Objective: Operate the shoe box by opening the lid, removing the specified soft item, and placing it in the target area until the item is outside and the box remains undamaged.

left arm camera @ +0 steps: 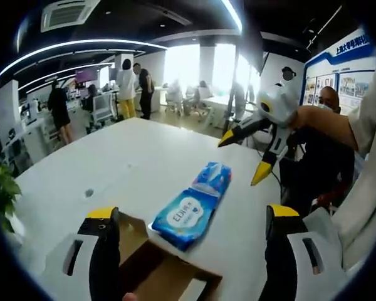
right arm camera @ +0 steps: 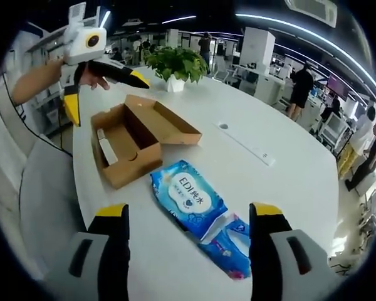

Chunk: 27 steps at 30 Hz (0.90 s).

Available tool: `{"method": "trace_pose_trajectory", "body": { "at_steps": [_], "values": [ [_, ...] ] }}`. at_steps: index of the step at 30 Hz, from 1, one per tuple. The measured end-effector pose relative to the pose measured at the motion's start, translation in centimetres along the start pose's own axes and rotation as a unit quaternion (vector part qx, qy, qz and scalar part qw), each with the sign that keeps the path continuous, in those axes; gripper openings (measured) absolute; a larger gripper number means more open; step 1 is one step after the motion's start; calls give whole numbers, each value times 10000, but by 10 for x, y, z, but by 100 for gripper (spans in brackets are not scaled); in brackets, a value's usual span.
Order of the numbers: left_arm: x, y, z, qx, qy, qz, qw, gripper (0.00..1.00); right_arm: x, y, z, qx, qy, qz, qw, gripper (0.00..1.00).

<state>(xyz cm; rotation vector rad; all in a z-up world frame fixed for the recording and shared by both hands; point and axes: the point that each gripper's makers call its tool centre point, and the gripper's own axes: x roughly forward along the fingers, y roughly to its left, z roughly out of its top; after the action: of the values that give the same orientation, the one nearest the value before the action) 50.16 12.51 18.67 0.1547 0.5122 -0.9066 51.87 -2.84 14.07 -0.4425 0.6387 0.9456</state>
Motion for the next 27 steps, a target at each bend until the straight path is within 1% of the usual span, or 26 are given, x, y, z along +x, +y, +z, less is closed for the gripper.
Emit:
{"method": "trace_pose_trajectory", "body": {
  "at_steps": [4, 5, 11, 18, 20, 22, 25, 27],
  "values": [
    [-12, 6, -5, -16, -72, 152, 9999, 99, 4, 8, 5, -29, -30, 93, 9999, 74],
    [-19, 8, -8, -45, -118, 218, 9997, 99, 6, 12, 8, -41, -39, 144, 9999, 75],
    [-42, 21, -19, -160, -196, 494, 9985, 99, 14, 26, 17, -168, -77, 296, 9994, 74],
    [-73, 35, -39, -267, -215, 839, 9959, 99, 27, 42, 29, -325, -117, 485, 9982, 70],
    [-84, 41, -47, -286, -207, 992, 9944, 99, 32, 46, 33, -372, -133, 541, 9978, 69],
    [-92, 46, -52, -319, -238, 1090, 9933, 99, 36, 51, 37, -435, -156, 613, 9971, 68],
    [-106, 52, -61, -352, -265, 1231, 9914, 99, 42, 57, 40, -504, -145, 698, 9962, 67],
    [-114, 55, -68, -361, -233, 1312, 9904, 99, 47, 62, 42, -543, -152, 780, 9954, 66]
  ]
}}
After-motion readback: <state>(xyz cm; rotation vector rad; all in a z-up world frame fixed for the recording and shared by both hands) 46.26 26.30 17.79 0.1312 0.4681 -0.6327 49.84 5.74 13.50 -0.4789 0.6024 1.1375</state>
